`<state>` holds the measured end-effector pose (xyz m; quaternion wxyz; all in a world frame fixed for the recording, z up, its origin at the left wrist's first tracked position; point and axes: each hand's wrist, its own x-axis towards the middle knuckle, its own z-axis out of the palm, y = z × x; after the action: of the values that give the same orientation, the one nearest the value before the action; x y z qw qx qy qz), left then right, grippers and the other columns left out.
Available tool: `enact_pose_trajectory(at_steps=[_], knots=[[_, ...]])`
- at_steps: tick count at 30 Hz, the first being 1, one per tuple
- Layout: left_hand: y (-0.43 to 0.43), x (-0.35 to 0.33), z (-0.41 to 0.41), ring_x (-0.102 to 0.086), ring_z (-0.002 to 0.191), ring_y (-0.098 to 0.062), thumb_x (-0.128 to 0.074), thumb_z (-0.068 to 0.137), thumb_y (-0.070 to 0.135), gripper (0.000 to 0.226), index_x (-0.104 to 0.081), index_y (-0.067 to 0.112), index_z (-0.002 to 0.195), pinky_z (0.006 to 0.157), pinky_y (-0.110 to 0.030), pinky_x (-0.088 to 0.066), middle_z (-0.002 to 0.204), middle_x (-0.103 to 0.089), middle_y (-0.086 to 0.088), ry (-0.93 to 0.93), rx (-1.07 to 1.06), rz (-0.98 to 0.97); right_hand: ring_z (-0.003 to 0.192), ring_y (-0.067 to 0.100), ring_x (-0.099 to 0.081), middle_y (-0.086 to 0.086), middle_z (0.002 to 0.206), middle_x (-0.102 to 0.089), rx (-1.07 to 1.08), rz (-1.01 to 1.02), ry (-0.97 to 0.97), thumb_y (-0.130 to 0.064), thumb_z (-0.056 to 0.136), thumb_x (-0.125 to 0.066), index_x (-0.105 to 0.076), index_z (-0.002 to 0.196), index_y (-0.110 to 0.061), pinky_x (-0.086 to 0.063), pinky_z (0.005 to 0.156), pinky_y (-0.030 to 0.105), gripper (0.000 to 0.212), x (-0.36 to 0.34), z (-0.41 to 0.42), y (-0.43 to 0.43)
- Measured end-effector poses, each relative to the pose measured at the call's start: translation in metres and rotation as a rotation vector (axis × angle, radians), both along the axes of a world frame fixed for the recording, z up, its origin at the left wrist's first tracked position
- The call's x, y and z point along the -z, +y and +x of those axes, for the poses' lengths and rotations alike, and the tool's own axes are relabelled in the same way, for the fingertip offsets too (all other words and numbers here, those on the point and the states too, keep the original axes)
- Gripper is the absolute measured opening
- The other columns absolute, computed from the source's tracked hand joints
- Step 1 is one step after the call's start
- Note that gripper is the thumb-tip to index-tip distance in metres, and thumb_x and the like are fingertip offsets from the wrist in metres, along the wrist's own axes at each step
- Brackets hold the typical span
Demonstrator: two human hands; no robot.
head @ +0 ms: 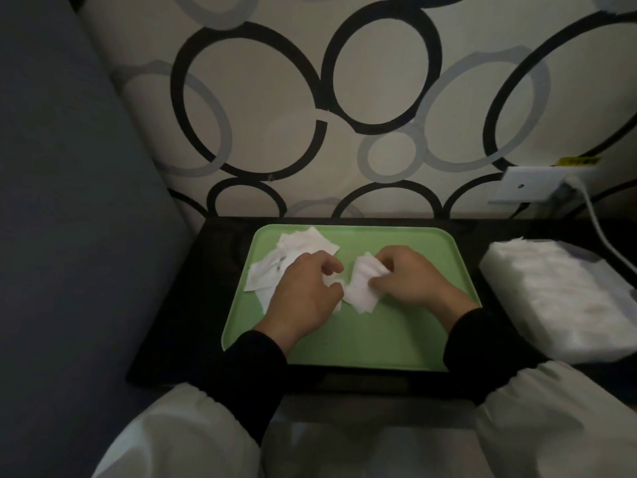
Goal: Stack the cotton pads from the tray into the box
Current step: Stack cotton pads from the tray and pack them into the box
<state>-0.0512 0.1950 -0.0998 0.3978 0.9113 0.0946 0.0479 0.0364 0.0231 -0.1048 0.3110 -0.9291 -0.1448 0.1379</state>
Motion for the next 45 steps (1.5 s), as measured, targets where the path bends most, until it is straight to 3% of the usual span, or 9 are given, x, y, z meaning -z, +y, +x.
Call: enact_pose_trajectory(at_steps=[4, 7, 14, 18, 23, 29, 35, 38, 45], knots=[[-0.007, -0.001, 0.003, -0.058, 0.089, -0.01, -0.077, 0.083, 0.024, 0.042, -0.058, 0.025, 0.121, 0.083, -0.026, -0.051, 0.108, -0.062, 0.011, -0.017, -0.023, -0.142, 0.075, 0.014, -0.062, 0.0, 0.087, -0.069, 0.054, 0.292, 0.1, -0.012, 0.084, -0.073, -0.068, 0.097, -0.015, -0.05, 0.064, 0.025, 0.014, -0.015, -0.007, -0.01], [-0.016, -0.011, 0.003, -0.064, 0.1, -0.012, -0.08, 0.083, 0.031, 0.051, -0.056, 0.022, 0.127, 0.085, -0.028, -0.054, 0.112, -0.065, 0.007, 0.003, -0.044, -0.494, 0.073, 0.013, -0.066, 0.005, 0.09, -0.075, 0.007, 0.518, 0.199, -0.01, 0.085, -0.075, -0.07, 0.105, -0.013, -0.05, 0.06, 0.021, 0.021, -0.028, -0.019, -0.015], [-0.031, -0.028, 0.0, -0.074, 0.09, -0.019, -0.069, 0.092, 0.021, 0.019, -0.071, 0.012, 0.109, 0.068, -0.023, -0.057, 0.1, -0.077, -0.004, 0.049, -0.024, -1.0, 0.073, 0.02, -0.069, 0.009, 0.091, -0.077, -0.062, 0.649, 0.218, -0.01, 0.083, -0.075, -0.072, 0.108, -0.007, -0.053, 0.061, 0.025, 0.026, -0.042, -0.039, -0.013], [-0.026, -0.028, 0.005, -0.069, 0.101, -0.026, -0.066, 0.095, 0.019, 0.02, -0.067, 0.007, 0.11, 0.065, -0.025, -0.058, 0.112, -0.071, -0.012, -0.006, -0.216, -1.044, 0.067, 0.014, -0.064, 0.013, 0.089, -0.074, 0.048, 0.55, 0.117, -0.016, 0.093, -0.066, -0.073, 0.091, -0.005, -0.05, 0.058, 0.018, 0.013, -0.037, -0.03, -0.02], [-0.014, -0.023, 0.007, -0.067, 0.102, -0.028, -0.065, 0.095, 0.014, 0.02, -0.061, 0.01, 0.115, 0.056, -0.021, -0.057, 0.12, -0.064, -0.013, -0.053, -0.332, -1.019, 0.096, 0.014, -0.064, -0.007, 0.097, -0.068, 0.106, 0.151, 0.006, -0.028, 0.092, -0.065, -0.069, 0.097, -0.023, -0.048, 0.083, 0.028, 0.007, 0.0, -0.017, -0.028], [-0.009, -0.016, 0.006, -0.069, 0.091, -0.023, -0.064, 0.096, 0.015, 0.018, -0.064, 0.011, 0.114, 0.057, -0.021, -0.057, 0.113, -0.067, -0.011, -0.032, -0.291, -0.934, 0.103, 0.02, -0.052, 0.0, 0.114, -0.048, 0.112, -0.135, -0.079, -0.054, 0.081, -0.07, -0.06, 0.116, -0.026, -0.049, 0.092, 0.04, 0.046, 0.014, -0.025, -0.003], [0.002, -0.015, 0.004, -0.067, 0.097, -0.024, -0.063, 0.096, 0.016, 0.022, -0.063, 0.011, 0.117, 0.059, -0.024, -0.059, 0.111, -0.065, -0.007, -0.031, -0.285, -0.886, 0.083, 0.019, -0.06, 0.001, 0.089, -0.064, 0.083, -0.053, -0.02, -0.022, 0.083, -0.069, -0.064, 0.082, -0.019, -0.052, 0.073, 0.033, 0.006, 0.006, -0.025, 0.013], [0.01, -0.015, 0.005, -0.066, 0.105, -0.029, -0.064, 0.096, 0.017, 0.028, -0.062, 0.009, 0.123, 0.058, -0.024, -0.059, 0.117, -0.065, -0.011, -0.02, -0.307, -0.875, 0.083, 0.019, -0.061, -0.003, 0.086, -0.063, 0.1, 0.009, 0.022, -0.013, 0.079, -0.067, -0.06, 0.081, -0.021, -0.055, 0.079, 0.04, 0.011, 0.004, -0.02, 0.01], [0.017, -0.013, 0.005, -0.067, 0.104, -0.028, -0.064, 0.096, 0.018, 0.029, -0.063, 0.01, 0.124, 0.06, -0.024, -0.058, 0.118, -0.066, -0.01, -0.029, -0.305, -0.855, 0.108, 0.023, -0.057, 0.003, 0.123, -0.058, -0.053, -0.147, 0.069, -0.039, 0.077, -0.078, -0.046, 0.139, -0.026, -0.048, 0.092, 0.036, 0.071, -0.004, -0.025, 0.007]])
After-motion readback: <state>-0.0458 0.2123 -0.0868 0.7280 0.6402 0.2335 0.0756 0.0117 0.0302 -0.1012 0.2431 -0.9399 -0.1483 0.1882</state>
